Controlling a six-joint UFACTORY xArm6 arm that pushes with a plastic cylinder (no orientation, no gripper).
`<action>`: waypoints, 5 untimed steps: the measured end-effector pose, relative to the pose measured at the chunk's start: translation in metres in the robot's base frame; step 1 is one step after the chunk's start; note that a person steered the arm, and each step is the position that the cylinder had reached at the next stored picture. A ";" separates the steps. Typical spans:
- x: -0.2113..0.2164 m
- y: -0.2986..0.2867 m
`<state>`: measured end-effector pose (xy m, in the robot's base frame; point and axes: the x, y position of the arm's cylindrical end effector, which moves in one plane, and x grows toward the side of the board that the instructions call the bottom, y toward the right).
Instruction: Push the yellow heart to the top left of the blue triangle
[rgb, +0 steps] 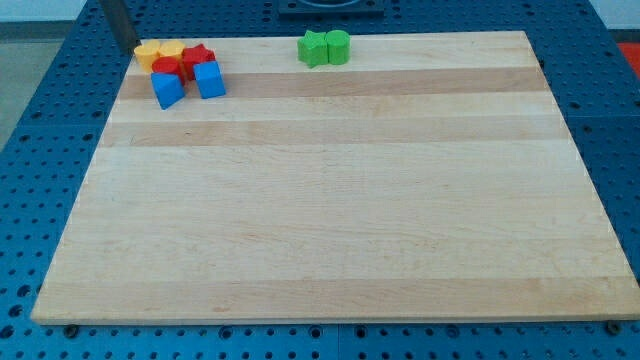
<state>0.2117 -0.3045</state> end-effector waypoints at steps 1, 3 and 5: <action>0.002 0.007; 0.013 0.028; 0.028 0.046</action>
